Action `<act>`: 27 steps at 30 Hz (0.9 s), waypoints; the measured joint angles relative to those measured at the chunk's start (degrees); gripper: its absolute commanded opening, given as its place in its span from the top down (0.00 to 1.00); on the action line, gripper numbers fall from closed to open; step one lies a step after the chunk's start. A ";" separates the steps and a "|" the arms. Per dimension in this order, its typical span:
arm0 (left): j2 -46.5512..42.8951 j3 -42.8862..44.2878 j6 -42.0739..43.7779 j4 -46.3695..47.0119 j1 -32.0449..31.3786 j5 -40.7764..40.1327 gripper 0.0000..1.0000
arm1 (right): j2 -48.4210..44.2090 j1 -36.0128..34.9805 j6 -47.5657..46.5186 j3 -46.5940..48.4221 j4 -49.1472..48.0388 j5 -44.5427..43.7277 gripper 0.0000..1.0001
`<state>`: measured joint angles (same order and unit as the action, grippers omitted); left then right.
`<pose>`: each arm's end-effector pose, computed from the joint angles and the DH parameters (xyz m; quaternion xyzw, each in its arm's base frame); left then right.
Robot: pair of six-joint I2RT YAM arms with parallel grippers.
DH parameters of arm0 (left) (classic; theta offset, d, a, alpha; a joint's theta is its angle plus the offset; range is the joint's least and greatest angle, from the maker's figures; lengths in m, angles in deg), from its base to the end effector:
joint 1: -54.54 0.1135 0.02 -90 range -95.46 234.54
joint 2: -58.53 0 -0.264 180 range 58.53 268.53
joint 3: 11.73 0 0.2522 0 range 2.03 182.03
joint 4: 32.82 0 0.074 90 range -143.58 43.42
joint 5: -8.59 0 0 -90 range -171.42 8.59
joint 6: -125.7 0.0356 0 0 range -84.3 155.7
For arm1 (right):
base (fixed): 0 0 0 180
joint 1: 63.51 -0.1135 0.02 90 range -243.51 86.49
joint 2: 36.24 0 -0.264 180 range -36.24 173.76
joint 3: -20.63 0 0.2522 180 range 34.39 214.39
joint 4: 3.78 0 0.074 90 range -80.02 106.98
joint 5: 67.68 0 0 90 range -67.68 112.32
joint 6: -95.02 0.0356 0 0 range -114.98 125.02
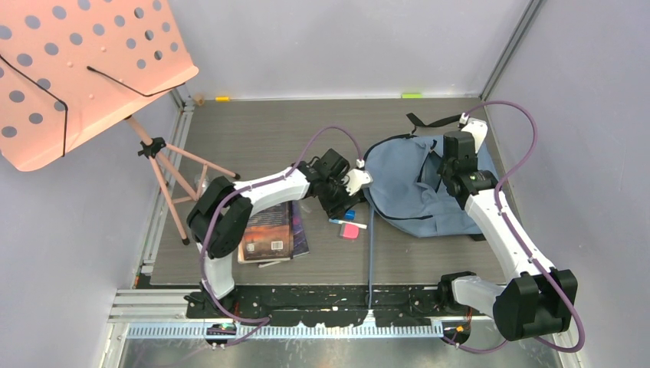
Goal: Pack the student bag
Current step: Pick up the stationery from the center of the board.
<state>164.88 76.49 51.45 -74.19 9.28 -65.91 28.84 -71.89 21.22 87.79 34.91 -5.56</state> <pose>0.2670 -0.2830 0.1950 0.5158 0.8056 -0.1922 0.2189 0.2453 0.0193 0.2992 0.1671 0.8577 -0.1175 0.4718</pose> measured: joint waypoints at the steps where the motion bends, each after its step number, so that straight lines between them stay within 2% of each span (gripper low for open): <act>1: 0.46 0.00 0.04 0.00 0.00 0.02 0.49 | 0.00 0.00 0.02 0.00 0.02 0.11 1.00; 9: 2.84 0.04 0.15 -0.02 0.00 0.02 0.56 | 0.00 0.22 0.04 0.00 0.00 0.94 1.00; 21: 3.43 0.63 -0.55 0.28 0.02 1.29 0.51 | 0.00 0.24 0.20 0.00 0.00 1.73 1.00; 27: 4.20 1.29 -0.94 0.76 0.02 2.47 0.65 | 0.07 0.24 0.22 0.00 0.00 2.08 1.00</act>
<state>169.07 77.78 50.51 -73.43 9.30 -63.44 28.90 -71.65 21.44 87.79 34.91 -3.48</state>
